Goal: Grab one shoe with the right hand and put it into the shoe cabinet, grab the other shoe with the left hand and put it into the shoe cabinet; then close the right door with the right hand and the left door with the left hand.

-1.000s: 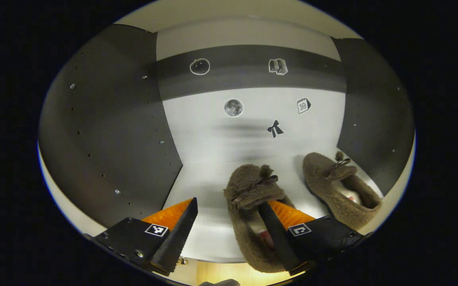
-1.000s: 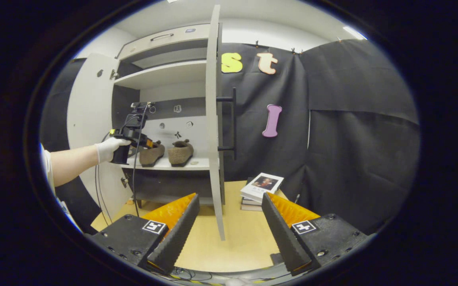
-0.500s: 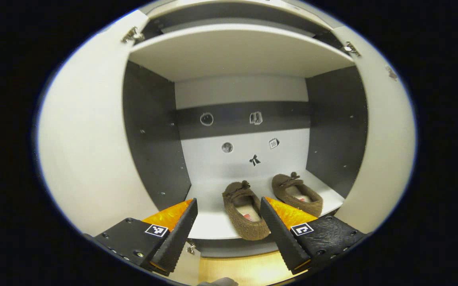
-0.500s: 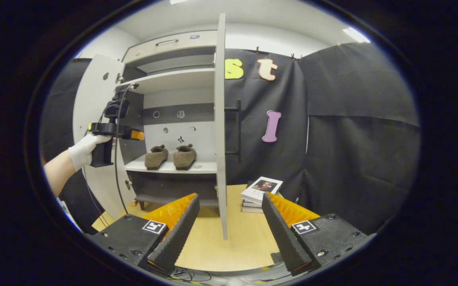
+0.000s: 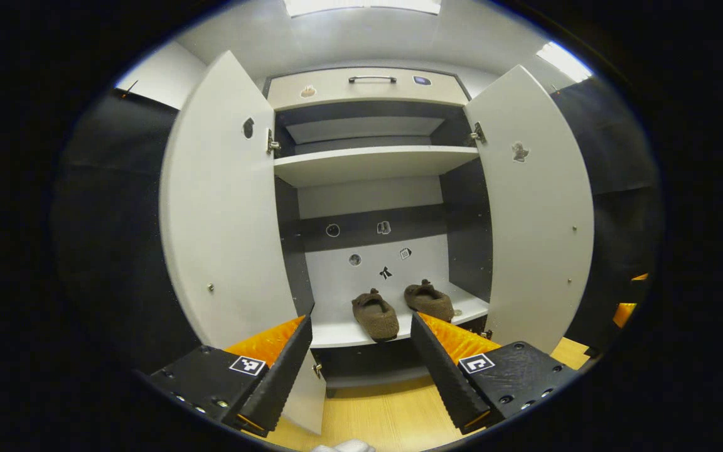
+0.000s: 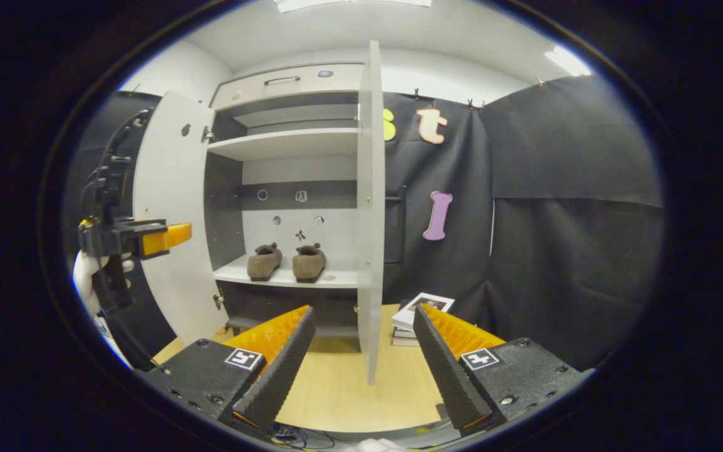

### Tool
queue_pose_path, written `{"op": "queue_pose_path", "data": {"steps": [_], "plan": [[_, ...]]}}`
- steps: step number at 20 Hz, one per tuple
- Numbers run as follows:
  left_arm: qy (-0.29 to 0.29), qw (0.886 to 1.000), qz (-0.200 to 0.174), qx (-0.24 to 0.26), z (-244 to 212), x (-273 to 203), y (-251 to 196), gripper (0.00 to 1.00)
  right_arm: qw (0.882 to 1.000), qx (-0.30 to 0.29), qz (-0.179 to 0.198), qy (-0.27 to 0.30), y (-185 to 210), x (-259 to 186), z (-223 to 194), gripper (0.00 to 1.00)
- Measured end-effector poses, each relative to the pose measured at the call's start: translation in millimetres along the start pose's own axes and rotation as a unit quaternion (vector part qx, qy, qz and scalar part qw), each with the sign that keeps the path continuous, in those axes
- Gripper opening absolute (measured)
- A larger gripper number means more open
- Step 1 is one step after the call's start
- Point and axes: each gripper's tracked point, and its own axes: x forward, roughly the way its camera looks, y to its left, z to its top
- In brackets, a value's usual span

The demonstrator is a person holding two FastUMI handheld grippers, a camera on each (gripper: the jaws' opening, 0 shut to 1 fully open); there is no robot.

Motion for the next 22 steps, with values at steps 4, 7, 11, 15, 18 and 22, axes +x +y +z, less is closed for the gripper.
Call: {"op": "queue_pose_path", "data": {"steps": [4,7,11,15,18,22], "plan": [[-0.005,1.000,0.021,-0.002,-23.0,-63.5,12.2,0.96,1.000,-0.003,-0.010,0.003,5.1,-6.5,-4.9,1.00],[0.008,1.000,0.019,-0.023,-43.1,-94.6,12.5,0.96,1.000,-0.003,-0.021,0.002,-0.3,-10.1,-3.1,1.00],[0.004,0.999,0.032,-0.013,-55.7,-119.3,16.4,0.96,0.999,-0.007,-0.046,-0.006,-29.9,1.8,13.9,1.00],[0.006,0.999,0.041,-0.020,-65.0,-133.1,10.1,0.96,0.997,0.002,-0.076,-0.012,-79.1,41.0,38.0,1.00],[0.014,0.997,0.055,-0.042,-69.1,-136.3,2.4,0.96,0.996,-0.007,-0.089,-0.022,-111.8,79.5,60.5,1.00],[0.018,0.994,0.093,-0.046,-64.3,-131.9,-10.0,0.96,0.998,0.001,-0.067,-0.019,-134.3,135.7,77.8,1.00]]}}
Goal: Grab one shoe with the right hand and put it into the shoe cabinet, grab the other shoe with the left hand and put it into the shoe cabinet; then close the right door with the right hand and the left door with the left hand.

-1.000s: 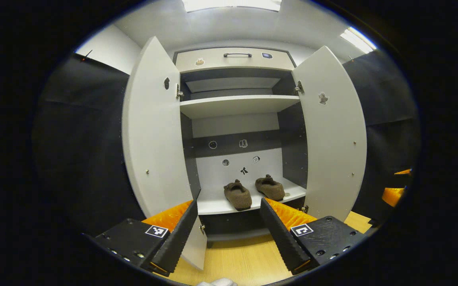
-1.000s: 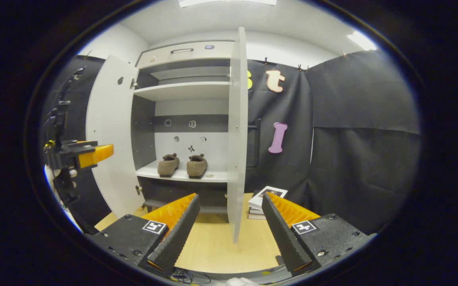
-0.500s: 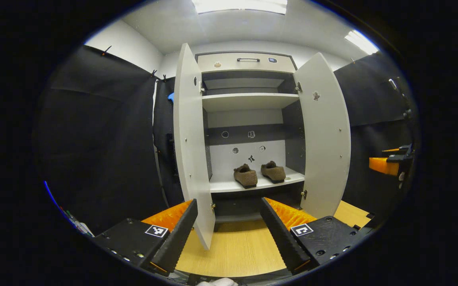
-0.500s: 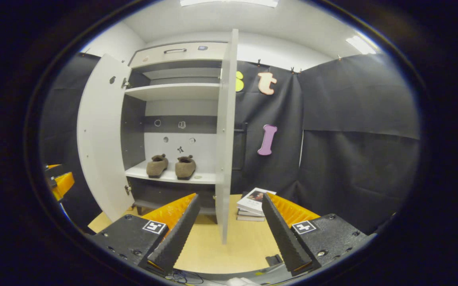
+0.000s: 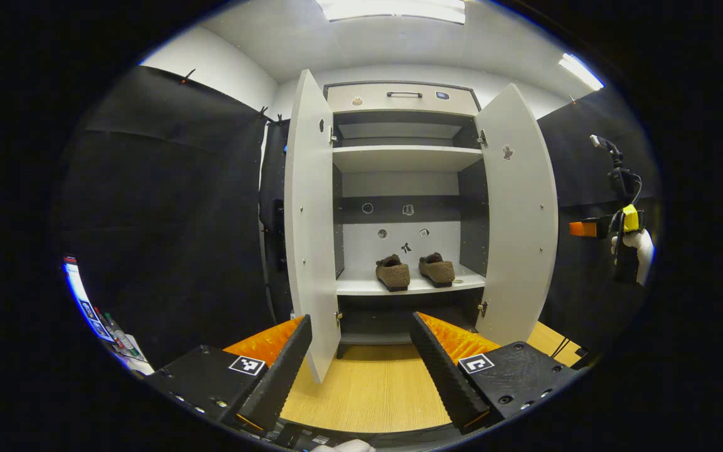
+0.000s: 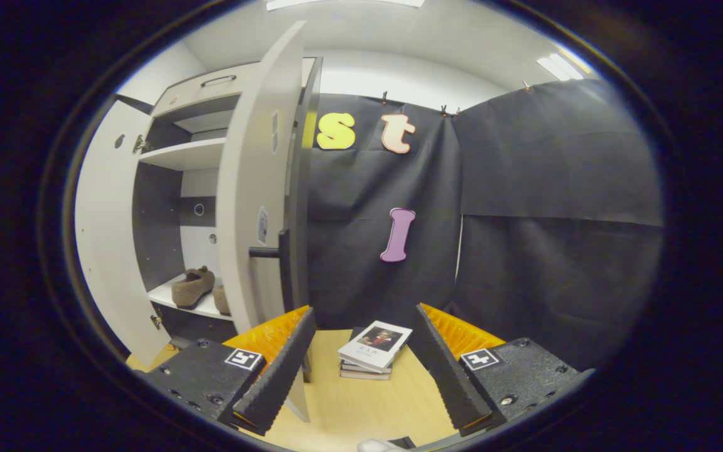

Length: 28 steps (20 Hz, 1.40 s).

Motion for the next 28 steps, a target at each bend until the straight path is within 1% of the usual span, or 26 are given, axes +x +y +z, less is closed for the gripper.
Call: {"op": "queue_pose_path", "data": {"steps": [2,5,6,7,9,12,13,14,17,20,24,26,27,28], "plan": [[-0.003,1.000,0.011,-0.009,3.1,0.6,-12.9,0.96,1.000,0.000,0.019,-0.006,2.3,25.1,7.3,1.00],[0.005,0.999,0.034,-0.016,2.5,2.9,-26.7,0.96,0.998,-0.011,0.062,-0.007,18.7,43.3,9.8,1.00],[0.008,0.999,0.040,-0.017,2.5,4.4,-31.1,0.96,0.997,-0.015,0.072,-0.009,17.6,43.6,10.8,0.99],[0.008,0.999,0.047,-0.017,2.9,5.7,-34.8,0.96,0.996,-0.013,0.088,-0.012,22.4,45.6,12.1,0.96],[0.012,0.998,0.056,-0.015,2.7,7.0,-41.7,0.96,0.995,-0.017,0.101,-0.012,26.2,43.9,13.0,0.94],[0.019,0.997,0.070,-0.016,0.7,9.3,-48.1,0.95,0.992,-0.030,0.121,-0.012,37.9,43.2,12.7,0.93],[0.022,0.997,0.074,-0.018,-0.4,9.1,-49.8,0.96,0.991,-0.028,0.133,-0.011,45.5,41.1,12.3,0.87],[0.023,0.997,0.078,-0.018,0.0,8.6,-53.1,0.96,0.989,-0.026,0.146,-0.006,54.2,38.1,10.0,0.92],[0.027,0.995,0.096,-0.014,-1.5,2.0,-53.4,0.96,0.983,-0.020,0.181,0.000,82.3,33.3,7.9,0.92],[0.031,0.993,0.113,-0.010,-3.6,-2.2,-47.7,0.96,0.980,-0.022,0.198,-0.002,106.6,33.3,7.6,0.92],[0.032,0.993,0.116,-0.008,-5.9,-8.1,-32.5,0.96,0.977,-0.028,0.212,-0.010,145.4,32.0,6.9,0.92],[0.032,0.994,0.104,-0.008,-6.9,-5.8,-23.7,0.96,0.976,-0.026,0.216,-0.012,168.8,34.2,6.4,0.92],[0.032,0.995,0.096,-0.008,-7.7,-5.4,-16.4,0.96,0.975,-0.027,0.219,-0.014,182.8,35.2,5.9,0.87],[0.032,0.996,0.088,-0.009,-6.2,-4.1,-10.1,0.96,0.976,-0.028,0.215,-0.014,192.1,36.3,5.4,0.92]]}}
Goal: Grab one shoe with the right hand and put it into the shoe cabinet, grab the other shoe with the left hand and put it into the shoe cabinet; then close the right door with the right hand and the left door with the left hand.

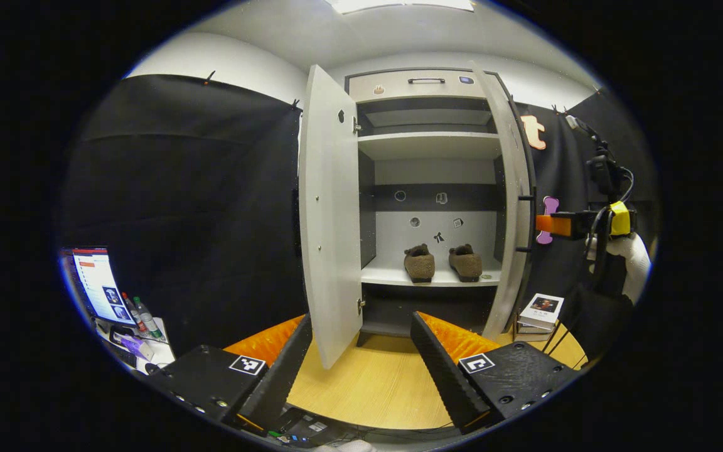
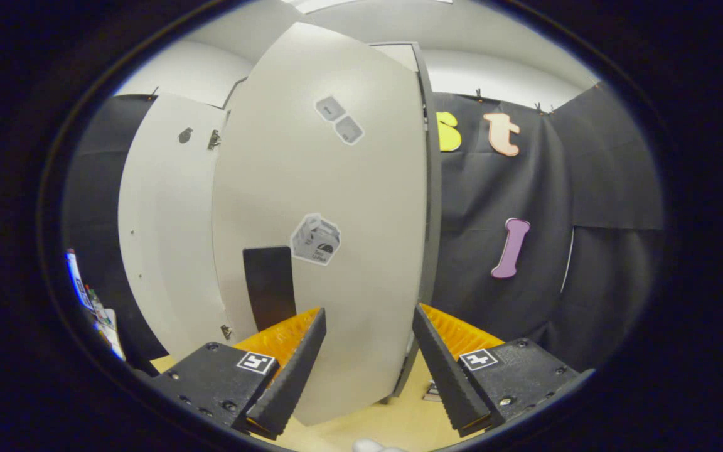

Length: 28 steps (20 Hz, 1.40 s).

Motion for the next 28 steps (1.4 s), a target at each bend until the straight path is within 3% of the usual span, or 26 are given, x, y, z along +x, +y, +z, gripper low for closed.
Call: {"op": "queue_pose_path", "data": {"steps": [3,5,14,23,27,28], "plan": [[-0.001,1.000,-0.022,0.007,-0.4,10.4,21.5,0.96,1.000,0.009,-0.015,0.005,21.0,-1.4,-6.3,0.99],[-0.003,0.999,-0.035,0.004,0.4,18.9,37.0,0.96,0.999,0.011,-0.029,0.008,28.8,-16.4,-12.0,0.99],[-0.008,0.997,-0.072,0.000,4.1,81.3,109.8,0.96,0.996,0.011,-0.075,0.051,62.0,-132.3,-80.2,0.99],[-0.050,0.999,-0.013,0.001,62.7,204.6,204.5,0.95,0.988,0.044,-0.106,0.106,90.7,-209.2,-144.2,0.99],[-0.064,0.998,-0.010,0.003,85.0,239.0,208.9,0.95,0.984,0.052,-0.128,0.110,89.1,-228.5,-150.3,0.99],[-0.062,0.998,-0.011,0.002,85.9,246.7,207.9,0.91,0.983,0.053,-0.134,0.112,87.5,-232.3,-151.5,0.99]]}}
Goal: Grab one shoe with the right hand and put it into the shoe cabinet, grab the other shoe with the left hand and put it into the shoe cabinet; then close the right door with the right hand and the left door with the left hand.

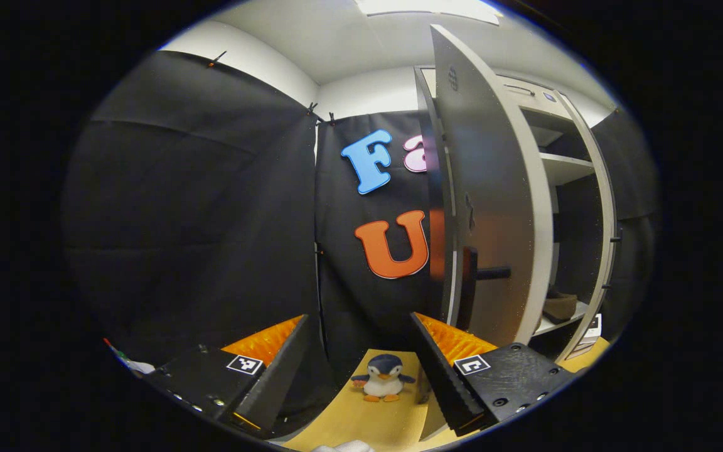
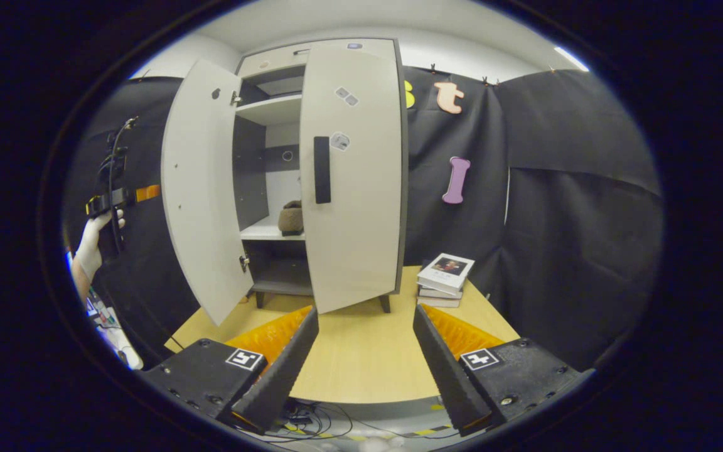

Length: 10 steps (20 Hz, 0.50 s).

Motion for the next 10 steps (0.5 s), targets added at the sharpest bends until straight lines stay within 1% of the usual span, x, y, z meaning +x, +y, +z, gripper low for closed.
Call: {"op": "queue_pose_path", "data": {"steps": [1,2,5,6,10], "plan": [[0.004,1.000,-0.007,-0.004,-1.3,4.9,-4.3,0.91,1.000,0.004,-0.007,-0.001,-3.8,-3.6,-0.6,0.99],[0.005,1.000,-0.007,-0.004,-0.1,7.8,-5.3,0.95,1.000,0.007,-0.013,0.001,-6.8,-6.0,-0.8,0.99],[-0.018,1.000,-0.007,0.007,4.5,3.3,-9.2,0.90,1.000,0.009,-0.027,0.001,-15.3,-12.1,-0.6,0.99],[-0.021,1.000,-0.006,0.013,4.0,2.7,-10.8,0.90,0.999,0.008,-0.032,-0.001,-18.1,-12.9,0.1,0.99],[-0.014,1.000,-0.005,0.009,4.4,-1.1,-21.6,0.89,0.999,0.018,-0.031,-0.001,-22.7,-16.4,-5.6,0.99]]}}
